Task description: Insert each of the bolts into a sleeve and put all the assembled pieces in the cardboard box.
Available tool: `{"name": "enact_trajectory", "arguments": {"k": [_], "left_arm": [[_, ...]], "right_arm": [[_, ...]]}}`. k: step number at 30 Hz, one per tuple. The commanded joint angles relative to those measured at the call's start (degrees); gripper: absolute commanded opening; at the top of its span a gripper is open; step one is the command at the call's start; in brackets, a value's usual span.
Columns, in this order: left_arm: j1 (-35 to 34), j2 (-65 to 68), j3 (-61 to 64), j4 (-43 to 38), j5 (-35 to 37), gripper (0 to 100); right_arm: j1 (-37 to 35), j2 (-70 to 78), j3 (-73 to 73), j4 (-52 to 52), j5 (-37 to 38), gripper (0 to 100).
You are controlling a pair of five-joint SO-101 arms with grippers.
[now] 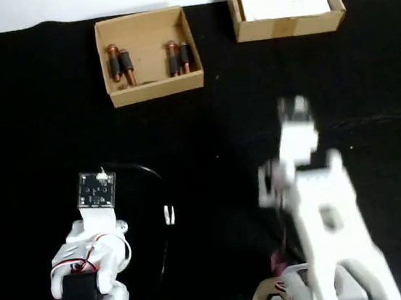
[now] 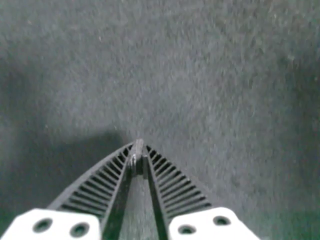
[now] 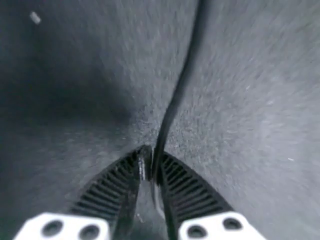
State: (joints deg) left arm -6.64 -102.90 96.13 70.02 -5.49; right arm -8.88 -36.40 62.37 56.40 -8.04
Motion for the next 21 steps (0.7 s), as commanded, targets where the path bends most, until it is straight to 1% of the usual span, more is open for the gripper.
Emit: {"name": "enact_trajectory", "arguments": {"k": [1, 3, 7, 17, 21], "left_arm": [[0.4, -0.4, 1.0, 3.1, -0.2, 1], [0.4, -0.4, 1.0, 5.7, -0.1, 1], [0.4, -0.4, 1.0, 6.0, -0.1, 1], [0.4, -0.4, 1.0, 6.0, -0.1, 1], [0.4, -0.4, 1.0, 6.0, -0.1, 1]], "right_arm": [[0.4, -8.0, 16.5, -12.7, -0.6, 0.6], [0.4, -11.7, 21.8, -15.6, -0.7, 0.6], [0.4, -18.9, 28.3, -16.2, -0.7, 0.6], [0.3, -36.4, 36.1, -16.0, -0.6, 0.6], [0.3, -42.3, 37.8, -13.0, -0.6, 0.6]]}}
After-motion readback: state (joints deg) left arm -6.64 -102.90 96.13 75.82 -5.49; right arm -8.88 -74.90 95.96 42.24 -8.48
